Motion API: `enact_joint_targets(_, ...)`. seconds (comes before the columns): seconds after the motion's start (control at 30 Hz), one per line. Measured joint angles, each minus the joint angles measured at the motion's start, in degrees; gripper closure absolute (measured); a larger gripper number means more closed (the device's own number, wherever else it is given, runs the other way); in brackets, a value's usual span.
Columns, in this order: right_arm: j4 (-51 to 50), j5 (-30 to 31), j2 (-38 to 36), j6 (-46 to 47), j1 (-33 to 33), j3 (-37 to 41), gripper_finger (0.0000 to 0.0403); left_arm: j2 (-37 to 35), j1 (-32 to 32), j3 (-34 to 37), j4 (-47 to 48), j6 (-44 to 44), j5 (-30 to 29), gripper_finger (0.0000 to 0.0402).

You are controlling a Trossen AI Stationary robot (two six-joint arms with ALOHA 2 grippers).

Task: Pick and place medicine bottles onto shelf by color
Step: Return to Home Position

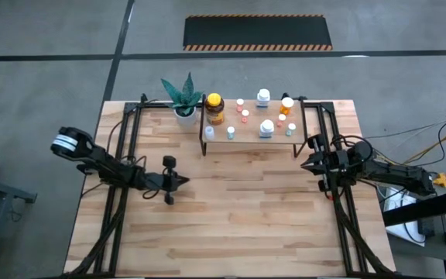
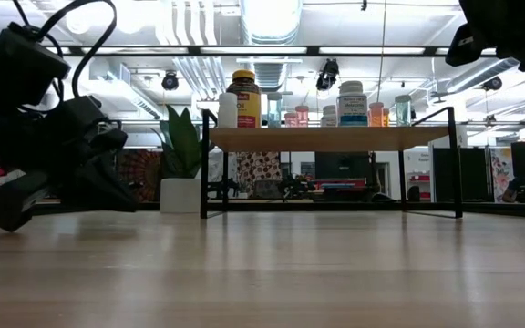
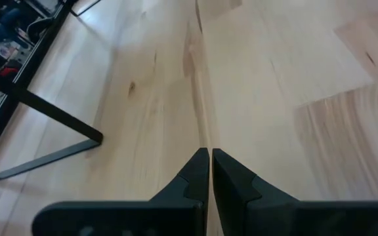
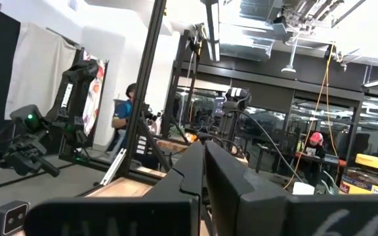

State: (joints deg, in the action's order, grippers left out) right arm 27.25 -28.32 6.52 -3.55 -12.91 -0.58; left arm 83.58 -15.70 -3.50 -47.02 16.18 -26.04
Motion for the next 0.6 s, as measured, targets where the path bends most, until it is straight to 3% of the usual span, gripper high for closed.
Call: enact_joint_targets(0.6,-0.01,0.00,0.00,0.04,0.00,0.00,0.0394,-1.89,0.00,-3.96,0.98,1.03,-0.39,0.0400)
